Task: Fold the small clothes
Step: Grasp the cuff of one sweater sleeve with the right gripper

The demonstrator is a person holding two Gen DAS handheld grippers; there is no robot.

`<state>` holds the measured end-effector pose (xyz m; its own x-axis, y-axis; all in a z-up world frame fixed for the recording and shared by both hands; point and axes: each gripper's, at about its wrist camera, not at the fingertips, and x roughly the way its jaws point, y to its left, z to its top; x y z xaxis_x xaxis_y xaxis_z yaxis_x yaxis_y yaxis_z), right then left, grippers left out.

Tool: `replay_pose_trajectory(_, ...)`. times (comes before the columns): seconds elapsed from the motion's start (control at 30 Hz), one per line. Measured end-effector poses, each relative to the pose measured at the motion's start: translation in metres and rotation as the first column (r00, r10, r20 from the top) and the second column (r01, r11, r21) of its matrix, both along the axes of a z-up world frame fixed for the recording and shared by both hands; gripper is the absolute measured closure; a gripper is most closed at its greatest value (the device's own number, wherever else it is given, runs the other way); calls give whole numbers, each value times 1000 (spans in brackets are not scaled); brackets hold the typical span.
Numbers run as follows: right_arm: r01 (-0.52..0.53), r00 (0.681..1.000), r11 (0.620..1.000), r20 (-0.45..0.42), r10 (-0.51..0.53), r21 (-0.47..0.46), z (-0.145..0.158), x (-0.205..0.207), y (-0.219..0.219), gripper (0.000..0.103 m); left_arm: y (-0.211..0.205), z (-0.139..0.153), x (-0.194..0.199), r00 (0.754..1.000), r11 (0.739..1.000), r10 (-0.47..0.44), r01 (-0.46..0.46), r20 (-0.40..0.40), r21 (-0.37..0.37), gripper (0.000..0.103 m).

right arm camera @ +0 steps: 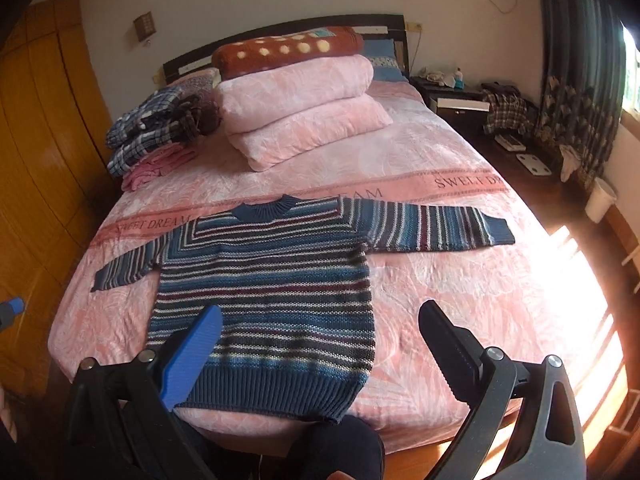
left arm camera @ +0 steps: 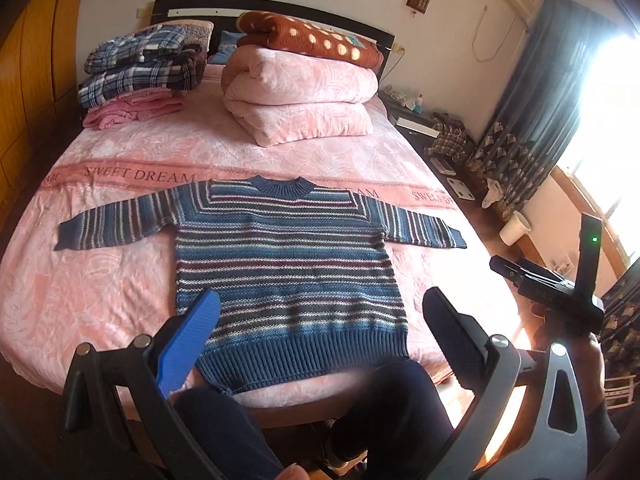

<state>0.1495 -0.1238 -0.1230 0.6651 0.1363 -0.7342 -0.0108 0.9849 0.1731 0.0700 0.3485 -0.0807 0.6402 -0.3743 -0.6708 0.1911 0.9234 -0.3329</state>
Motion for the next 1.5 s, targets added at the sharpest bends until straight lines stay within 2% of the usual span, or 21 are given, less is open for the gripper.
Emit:
replay_pose_trajectory(0.07, 69, 996, 996, -56, -66, 60, -25, 25, -39, 12, -5, -7, 14, 1000, 1000, -6, 6, -2, -3, 3)
replay_pose_trajectory(0.13, 142, 984, 977, -129, -122, 157, -55, 48, -81, 22, -13, -13, 24, 1000, 1000, -14, 14, 5, 6, 3)
replay_pose_trajectory(0.17, 181, 975, 960, -168, -147, 215, -71, 58, -102, 24, -16, -17, 31, 1000, 1000, -19, 19, 5, 11, 3)
replay_pose_trajectory(0.23, 260, 954, 912, -231, -191, 318, -100, 77, -144, 38, -24, -25, 43, 1000, 1000, -27, 27, 8, 8, 3)
replay_pose_trajectory(0.27, 295, 944, 885, -252, -212, 361, -114, 86, -164, 41, -27, -29, 49, 1000, 1000, -29, 29, 9, -1, 3)
replay_pose_trajectory(0.33, 367, 922, 819, -289, -257, 441, -139, 102, -202, 44, -32, -40, 63, 1000, 999, -31, 31, -6, -18, 3)
replay_pose_trajectory(0.43, 460, 886, 688, -339, -316, 562, -177, 124, -256, 45, -39, -61, 88, 998, 999, -31, 29, -53, -41, 3)
replay_pose_trajectory(0.57, 548, 834, 518, -386, -394, 657, -222, 154, -320, 46, -51, -86, 119, 994, 998, -37, 32, -106, -49, 3)
replay_pose_trajectory(0.7, 595, 787, 407, -400, -469, 693, -254, 179, -369, 52, -64, -104, 139, 991, 998, -57, 52, -124, -43, 3)
replay_pose_trajectory(0.8, 614, 758, 348, -407, -510, 709, -272, 197, -393, 53, -73, -112, 148, 990, 998, -67, 64, -124, -27, 3)
replay_pose_trajectory(0.87, 626, 745, 334, -414, -523, 704, -282, 209, -403, 53, -74, -118, 152, 990, 997, -68, 64, -124, -31, 3)
replay_pose_trajectory(0.97, 654, 726, 339, -434, -534, 677, -297, 226, -410, 54, -75, -128, 159, 989, 998, -59, 56, -135, -27, 3)
replay_pose_trajectory(1.1, 687, 695, 314, -465, -549, 656, -317, 236, -416, 55, -74, -142, 167, 985, 999, -47, 43, -169, -25, 3)
replay_pose_trajectory(1.23, 697, 686, 318, -470, -555, 642, -327, 245, -419, 55, -74, -152, 170, 982, 999, -40, 35, -186, -29, 3)
replay_pose_trajectory(1.37, 690, 693, 329, -456, -559, 644, -328, 254, -422, 55, -71, -160, 175, 978, 998, -42, 30, -206, -59, 3)
replay_pose_trajectory(1.47, 688, 698, 350, -448, -558, 636, -326, 260, -423, 63, -67, -167, 180, 973, 995, -36, 14, -227, -98, 3)
replay_pose_trajectory(1.5, 688, 699, 359, -444, -560, 631, -325, 262, -423, 74, -64, -170, 181, 971, 993, -34, 7, -236, -116, 3)
